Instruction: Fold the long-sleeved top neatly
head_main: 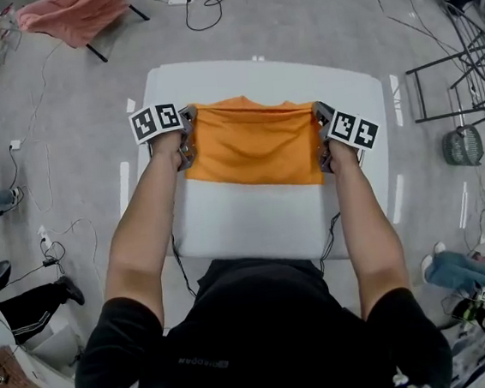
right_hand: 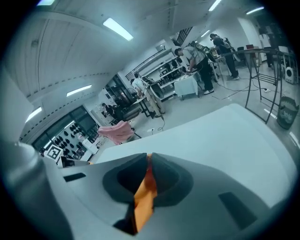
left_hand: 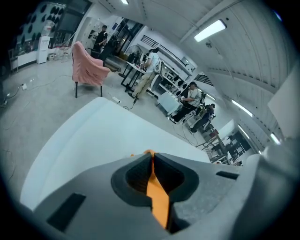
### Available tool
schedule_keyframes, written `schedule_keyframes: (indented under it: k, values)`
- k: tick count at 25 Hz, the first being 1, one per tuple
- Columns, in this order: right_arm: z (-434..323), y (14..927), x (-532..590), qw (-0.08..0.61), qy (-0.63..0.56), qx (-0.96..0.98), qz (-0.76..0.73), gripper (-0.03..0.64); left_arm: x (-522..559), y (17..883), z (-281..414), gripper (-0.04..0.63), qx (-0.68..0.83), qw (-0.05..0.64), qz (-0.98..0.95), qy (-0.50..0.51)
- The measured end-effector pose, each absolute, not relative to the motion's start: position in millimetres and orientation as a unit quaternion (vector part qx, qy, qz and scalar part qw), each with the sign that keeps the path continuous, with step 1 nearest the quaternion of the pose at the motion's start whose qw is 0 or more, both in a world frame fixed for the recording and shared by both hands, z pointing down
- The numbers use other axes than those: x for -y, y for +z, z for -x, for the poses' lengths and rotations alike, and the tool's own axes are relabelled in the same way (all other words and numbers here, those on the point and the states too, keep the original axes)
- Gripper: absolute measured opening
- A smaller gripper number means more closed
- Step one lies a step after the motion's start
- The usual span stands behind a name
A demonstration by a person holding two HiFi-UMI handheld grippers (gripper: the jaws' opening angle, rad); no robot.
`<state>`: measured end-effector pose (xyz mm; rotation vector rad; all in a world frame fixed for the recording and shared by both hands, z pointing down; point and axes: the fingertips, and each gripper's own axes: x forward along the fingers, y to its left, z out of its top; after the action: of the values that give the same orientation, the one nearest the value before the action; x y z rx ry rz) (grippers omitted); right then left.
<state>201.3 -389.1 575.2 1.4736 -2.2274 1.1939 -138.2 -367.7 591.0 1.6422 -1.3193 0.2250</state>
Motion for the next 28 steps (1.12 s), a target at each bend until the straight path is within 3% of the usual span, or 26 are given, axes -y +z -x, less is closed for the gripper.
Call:
schedule_keyframes:
  k: [11,14,16,28]
  values:
    - [-209.6,601.6,399.8,0.116,0.421,0.755,-0.49,0.049,378.5,591.8,131.1,0.02,0.556,0.454,-0.685,0.126]
    - [-214.0,603.6,398.4,0.12,0.41,0.762,-0.486,0.088,375.1,584.1,129.2,0.094,0.57,0.42,-0.694,0.131]
    - [-217.3,603.0,396.3,0.126,0.401,0.768,-0.483,0.103,370.7,576.3,124.1,0.106,0.571,0.406,-0.701,0.135]
    - [-200.3,548.6,368.3,0.151,0.286,0.816,-0.479,0.071,338.2,533.5,124.6,0.106,0.576,0.341,-0.73,0.139]
